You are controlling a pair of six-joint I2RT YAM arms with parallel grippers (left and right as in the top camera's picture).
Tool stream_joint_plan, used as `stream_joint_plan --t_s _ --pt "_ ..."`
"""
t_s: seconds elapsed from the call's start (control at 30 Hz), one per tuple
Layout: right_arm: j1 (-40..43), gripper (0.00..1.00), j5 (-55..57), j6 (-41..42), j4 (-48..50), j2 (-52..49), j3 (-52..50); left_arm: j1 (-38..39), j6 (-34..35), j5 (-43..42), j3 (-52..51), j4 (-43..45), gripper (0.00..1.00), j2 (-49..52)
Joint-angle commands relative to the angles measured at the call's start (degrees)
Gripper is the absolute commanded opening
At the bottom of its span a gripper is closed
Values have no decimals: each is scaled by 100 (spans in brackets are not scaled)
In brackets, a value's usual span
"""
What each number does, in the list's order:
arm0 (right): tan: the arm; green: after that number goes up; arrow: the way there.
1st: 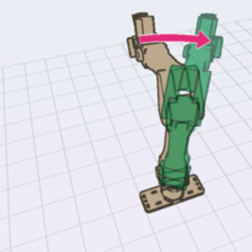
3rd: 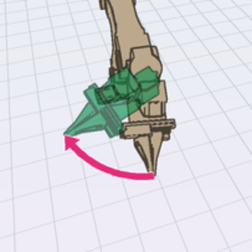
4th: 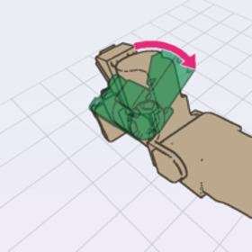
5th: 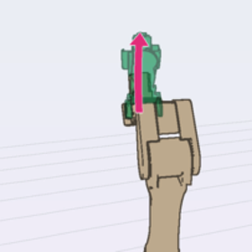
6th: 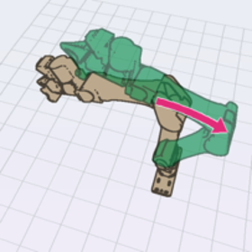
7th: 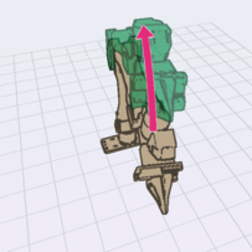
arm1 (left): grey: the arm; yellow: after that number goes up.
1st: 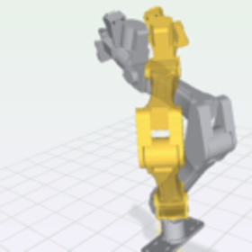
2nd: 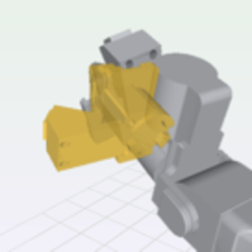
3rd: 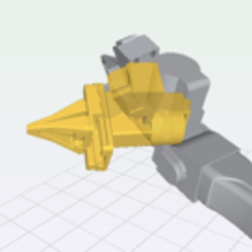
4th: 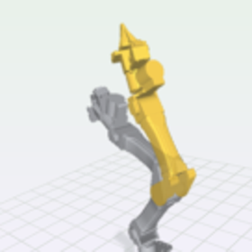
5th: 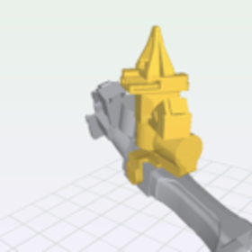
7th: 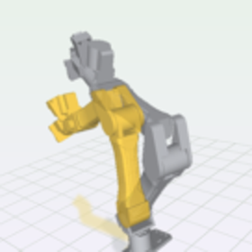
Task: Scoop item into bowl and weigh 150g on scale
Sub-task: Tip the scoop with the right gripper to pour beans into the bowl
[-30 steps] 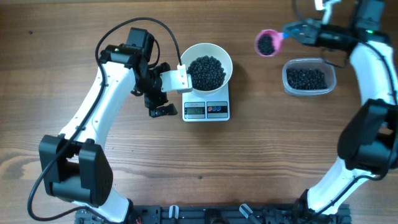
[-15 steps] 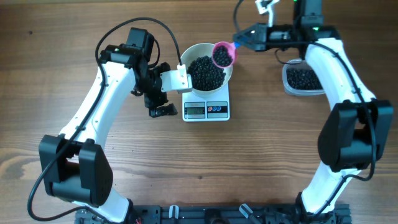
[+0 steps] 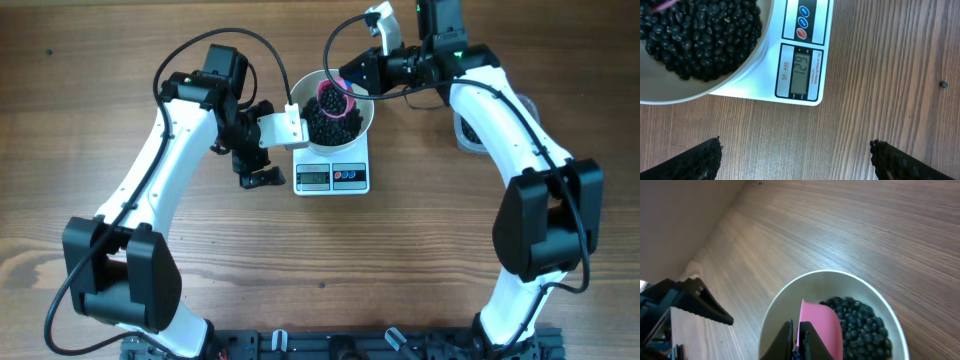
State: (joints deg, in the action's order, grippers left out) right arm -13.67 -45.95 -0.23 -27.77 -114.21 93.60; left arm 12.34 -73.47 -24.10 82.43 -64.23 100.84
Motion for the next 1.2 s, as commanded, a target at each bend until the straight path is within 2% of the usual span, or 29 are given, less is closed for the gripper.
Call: stream_joint_plan --t_s 0.0,0.2,0.37,0.5,0.67,0.8,1.17 --pt "13 4 92 33 31 96 138 -122 -111 -136 -37 -4 100 22" --pt "63 4 258 -61 52 96 138 -122 -111 -136 -37 -4 100 22" --pt "55 4 212 -730 118 96 138 -122 -111 -136 -37 -2 100 22" --pt "-87 4 -337 -1202 190 120 140 -122 -111 -136 -37 -4 100 22" --pt "-190 4 885 -1834 -33 240 140 -122 -111 -136 -37 -4 100 22" --pt "-190 4 909 -2081 208 439 144 -122 -111 -136 -37 -4 100 22" --pt "-192 4 1392 -2828 -24 1062 144 -122 -111 -136 -37 22 100 22"
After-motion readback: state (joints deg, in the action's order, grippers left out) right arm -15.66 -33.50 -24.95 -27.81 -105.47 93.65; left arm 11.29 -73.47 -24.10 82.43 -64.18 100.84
